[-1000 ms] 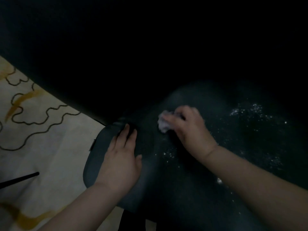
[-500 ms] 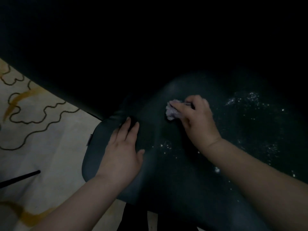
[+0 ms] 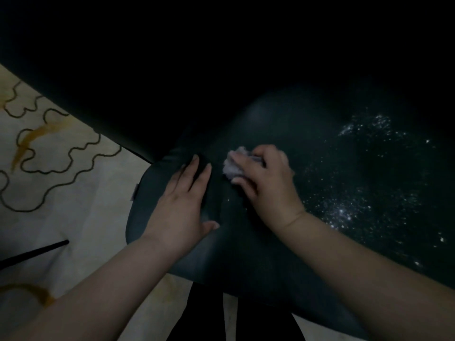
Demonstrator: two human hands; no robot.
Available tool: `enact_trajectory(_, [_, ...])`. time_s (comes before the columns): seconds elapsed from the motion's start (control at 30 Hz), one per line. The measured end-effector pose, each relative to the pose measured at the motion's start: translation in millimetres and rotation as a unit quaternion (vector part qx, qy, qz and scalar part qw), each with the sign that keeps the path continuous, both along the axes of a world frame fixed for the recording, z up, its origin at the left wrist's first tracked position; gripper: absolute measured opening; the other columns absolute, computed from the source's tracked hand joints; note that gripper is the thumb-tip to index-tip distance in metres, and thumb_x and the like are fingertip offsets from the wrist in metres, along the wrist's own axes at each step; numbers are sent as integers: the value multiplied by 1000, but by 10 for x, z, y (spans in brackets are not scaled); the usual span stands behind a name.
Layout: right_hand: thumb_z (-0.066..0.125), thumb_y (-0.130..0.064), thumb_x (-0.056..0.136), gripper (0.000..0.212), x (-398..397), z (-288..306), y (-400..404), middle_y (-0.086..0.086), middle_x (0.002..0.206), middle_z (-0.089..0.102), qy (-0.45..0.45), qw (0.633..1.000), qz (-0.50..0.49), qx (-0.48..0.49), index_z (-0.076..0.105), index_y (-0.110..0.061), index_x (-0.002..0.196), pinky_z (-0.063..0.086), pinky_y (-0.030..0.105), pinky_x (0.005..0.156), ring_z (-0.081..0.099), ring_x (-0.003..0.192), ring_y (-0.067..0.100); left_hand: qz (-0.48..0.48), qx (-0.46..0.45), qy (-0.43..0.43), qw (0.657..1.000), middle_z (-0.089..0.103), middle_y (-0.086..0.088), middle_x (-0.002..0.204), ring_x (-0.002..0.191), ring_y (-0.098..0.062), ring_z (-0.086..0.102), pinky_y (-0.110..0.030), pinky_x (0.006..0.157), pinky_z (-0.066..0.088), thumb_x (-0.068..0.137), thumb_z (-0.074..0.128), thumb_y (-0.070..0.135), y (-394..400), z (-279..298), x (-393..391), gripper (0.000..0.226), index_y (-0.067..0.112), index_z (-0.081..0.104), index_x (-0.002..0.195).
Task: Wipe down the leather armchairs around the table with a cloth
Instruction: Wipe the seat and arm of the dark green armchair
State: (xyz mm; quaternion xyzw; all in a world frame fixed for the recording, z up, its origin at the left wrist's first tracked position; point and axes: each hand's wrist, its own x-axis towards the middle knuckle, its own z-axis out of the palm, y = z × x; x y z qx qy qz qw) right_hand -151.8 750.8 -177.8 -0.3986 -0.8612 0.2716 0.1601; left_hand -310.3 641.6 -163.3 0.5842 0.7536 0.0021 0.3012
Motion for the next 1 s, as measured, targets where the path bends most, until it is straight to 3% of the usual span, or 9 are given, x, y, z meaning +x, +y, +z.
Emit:
enact_trajectory(0.07, [73,-32,80,41,53,-6,-177,16,104,57,-5,996,86,-12,67,-21,119,47,42,75,52,89,33,-1,-1,-6,1000,-21,11,158,147,-16,-6,-22,113,-6,69,79,50,4,-6,4,120,29,-2,154])
enact_trajectory(0.17, [71,-27,83,34,393,18,-165,15,101,61,-35,984,175,0,68,-23,116,47,40,71,55,85,32,-6,-4,-2,1000,-24,17,151,147,-15,-8,-19,111,-9,69,79,51,-10,6,-3,121,28,-3,154])
enact_trajectory(0.27, [74,-17,80,33,665,18,96,18,93,59,-32,994,96,47,70,-20,113,48,40,68,54,78,32,-4,-1,-6,1000,-21,16,153,147,-15,-6,-20,112,-6,68,80,50,-22,16,-16,120,27,0,155])
enact_trajectory(0.4, [73,-15,81,32,413,-14,45,17,95,56,4,999,-38,33,70,-18,112,44,35,73,51,81,34,-4,-3,-3,1000,-14,6,161,148,-17,-4,-24,115,-3,69,80,48,-4,38,11,118,24,3,155])
enact_trajectory(0.53, [72,-21,82,32,444,-46,-341,16,101,61,-10,993,117,23,70,-25,114,47,40,70,54,86,34,-24,2,-3,1000,-15,7,161,147,-15,-6,-22,114,-4,72,78,50,25,55,79,115,24,3,155])
enact_trajectory(0.63, [70,-23,84,27,895,-56,-130,15,99,61,-58,980,185,43,71,-26,110,43,37,70,55,84,31,-25,-1,0,1000,-16,9,161,147,-14,-8,-22,113,-4,73,77,51,41,73,109,114,25,2,155])
enact_trajectory(0.73, [70,-30,84,15,1132,-90,234,3,92,58,-48,998,8,40,73,-26,98,44,36,65,55,80,22,-15,5,4,1000,-14,7,161,148,-15,-7,-22,113,-5,74,77,49,80,84,130,112,24,4,155])
enact_trajectory(0.83, [58,-30,88,29,911,-150,220,15,108,50,-44,991,-102,71,70,-14,109,50,38,82,53,96,29,-14,10,11,1000,-9,5,162,148,-17,-3,-21,113,-6,74,78,47,150,106,201,111,22,7,155])
enact_trajectory(1.0, [65,-24,84,27,952,-55,-175,20,97,60,-42,991,90,84,72,-19,110,45,37,72,55,85,35,-34,21,7,999,-11,5,162,148,-16,-6,-22,114,-6,74,77,48,308,123,314,111,22,5,155])
